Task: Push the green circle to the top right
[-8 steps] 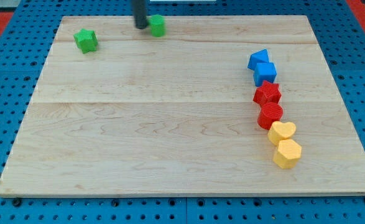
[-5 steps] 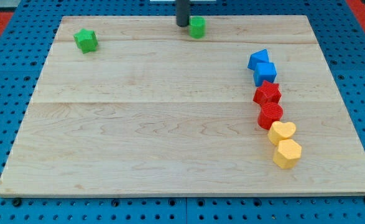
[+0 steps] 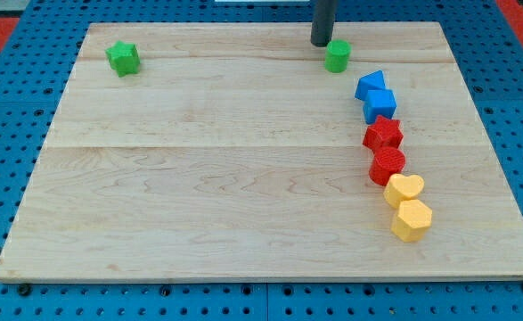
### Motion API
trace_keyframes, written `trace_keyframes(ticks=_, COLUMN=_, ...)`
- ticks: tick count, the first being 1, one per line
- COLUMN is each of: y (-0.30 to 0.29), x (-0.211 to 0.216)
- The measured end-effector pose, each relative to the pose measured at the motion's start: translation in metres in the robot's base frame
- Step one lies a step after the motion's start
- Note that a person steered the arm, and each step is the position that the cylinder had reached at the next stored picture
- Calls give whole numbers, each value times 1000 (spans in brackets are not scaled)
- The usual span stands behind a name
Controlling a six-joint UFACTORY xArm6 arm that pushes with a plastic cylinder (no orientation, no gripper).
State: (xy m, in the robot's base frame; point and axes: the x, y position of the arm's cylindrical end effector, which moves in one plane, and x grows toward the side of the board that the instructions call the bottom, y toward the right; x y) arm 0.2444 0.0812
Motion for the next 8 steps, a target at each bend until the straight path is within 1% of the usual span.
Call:
trace_keyframes(ticks=1, y=-2, x=12)
trace_keyframes(ticks=2, y=45, x=31)
trace_keyframes(ticks=3, y=38, x=19)
trace_keyframes(ticks=4, y=58, x=17)
trace_keyframes(ticks=5, y=59, x=28)
trace_keyframes(ticks=6, y=59, x=28)
trace_keyframes(ticks=8, y=134, x=17)
